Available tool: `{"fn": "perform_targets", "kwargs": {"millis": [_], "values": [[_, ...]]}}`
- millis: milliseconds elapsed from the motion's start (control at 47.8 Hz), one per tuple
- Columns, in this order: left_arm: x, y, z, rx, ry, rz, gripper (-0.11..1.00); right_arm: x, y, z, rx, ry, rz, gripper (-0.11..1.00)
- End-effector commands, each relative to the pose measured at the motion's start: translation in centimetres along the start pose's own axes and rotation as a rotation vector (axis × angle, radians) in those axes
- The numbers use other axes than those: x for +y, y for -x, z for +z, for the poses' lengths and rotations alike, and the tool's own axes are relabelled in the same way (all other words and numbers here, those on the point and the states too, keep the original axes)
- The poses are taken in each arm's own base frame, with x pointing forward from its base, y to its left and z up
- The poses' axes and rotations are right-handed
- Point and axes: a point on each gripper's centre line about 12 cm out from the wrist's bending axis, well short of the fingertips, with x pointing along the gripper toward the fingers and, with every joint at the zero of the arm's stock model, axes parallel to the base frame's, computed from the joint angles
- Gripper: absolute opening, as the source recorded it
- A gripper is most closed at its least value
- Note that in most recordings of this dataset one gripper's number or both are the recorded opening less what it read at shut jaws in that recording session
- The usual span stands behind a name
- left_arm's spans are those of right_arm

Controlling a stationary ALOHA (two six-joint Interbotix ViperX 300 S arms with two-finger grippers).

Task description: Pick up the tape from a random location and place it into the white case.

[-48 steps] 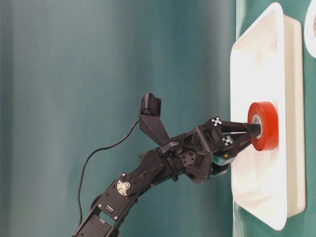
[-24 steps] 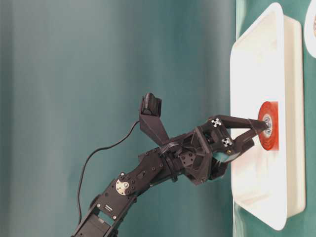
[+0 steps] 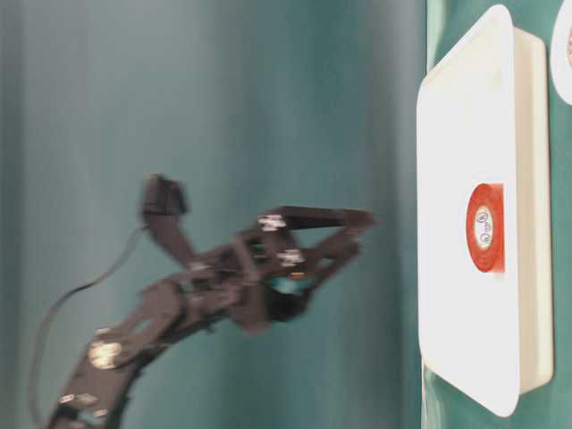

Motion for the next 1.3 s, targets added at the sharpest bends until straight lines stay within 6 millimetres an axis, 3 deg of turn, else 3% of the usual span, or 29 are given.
{"fn": "perform_targets", "kwargs": {"millis": [0,230,418,544,732,983,1088,1276], "values": [[-0.2,3.5,2.1,-0.069,-0.015,-0.002,1.0,0.0,0.0,1.2,-0.029,0.0,-0.002,0.92],[-0.2,6.6,3.3,-0.077,-0.03,0.0,1.0,0.0,0.0,1.2,-0.025,-0.002,-0.002,0.92],[-0.7,6.9,3.0,-0.077,-0.037,-0.008,1.0,0.0,0.0,1.2,-0.023,-0.002,-0.002,0.92],[-2.3,7.0,2.8,-0.077,-0.066,-0.031,1.0,0.0,0.0,1.2,-0.023,-0.002,-0.002,0.92],[-7.0,7.2,2.4,-0.097,-0.153,-0.097,1.0,0.0,0.0,1.4,-0.028,-0.004,-0.002,0.92],[-11.7,7.9,1.9,-0.129,-0.235,-0.168,1.0,0.0,0.1,1.7,-0.035,-0.005,-0.002,0.92],[-12.4,8.4,1.5,-0.134,-0.25,-0.18,1.0,0.0,0.0,1.8,-0.037,-0.005,-0.002,0.92],[-11.6,9.9,0.3,-0.155,-0.243,-0.178,1.0,0.0,0.1,1.8,-0.037,-0.007,-0.002,0.92]]}}
